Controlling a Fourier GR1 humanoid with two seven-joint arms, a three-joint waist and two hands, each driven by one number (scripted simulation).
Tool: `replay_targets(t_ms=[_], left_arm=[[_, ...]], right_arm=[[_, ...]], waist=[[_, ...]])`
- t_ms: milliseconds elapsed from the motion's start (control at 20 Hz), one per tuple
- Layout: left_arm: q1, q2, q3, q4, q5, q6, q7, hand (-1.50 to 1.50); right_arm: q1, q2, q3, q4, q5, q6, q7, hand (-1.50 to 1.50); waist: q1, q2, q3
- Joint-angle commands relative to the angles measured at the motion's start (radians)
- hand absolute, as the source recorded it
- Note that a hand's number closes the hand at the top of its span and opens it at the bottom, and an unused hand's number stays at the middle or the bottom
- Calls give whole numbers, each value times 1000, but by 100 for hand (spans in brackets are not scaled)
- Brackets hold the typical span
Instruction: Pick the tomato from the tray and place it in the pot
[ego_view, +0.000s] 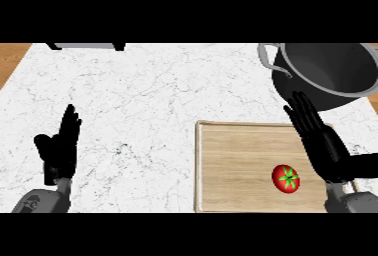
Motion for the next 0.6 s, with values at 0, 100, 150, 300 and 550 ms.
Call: replay_targets(t_ms=[0,100,150,300,550], left_arm=[[21,-17,-35,-22,-6,-55,1,0],[-27,-23,-101,18,-18,-129,24,0],[9,22,-113,-3,-2,-204,27,0],[11,0,-149,0,0,-215,56,0],[19,21,-171,-22,45,-328,83,0]], right_arm=[[43,-32,23,-68,64,-16,37,150],[39,-62,70,-43,132,-37,87,150],[100,-107,83,-93,138,-24,121,150],[40,-345,34,-25,454,-139,110,150],[177,8,-12,-207,466,-514,-177,-150]], waist=[[-2,14,28],[-15,17,27],[-23,13,26],[-85,-3,-7],[-70,1,30]])
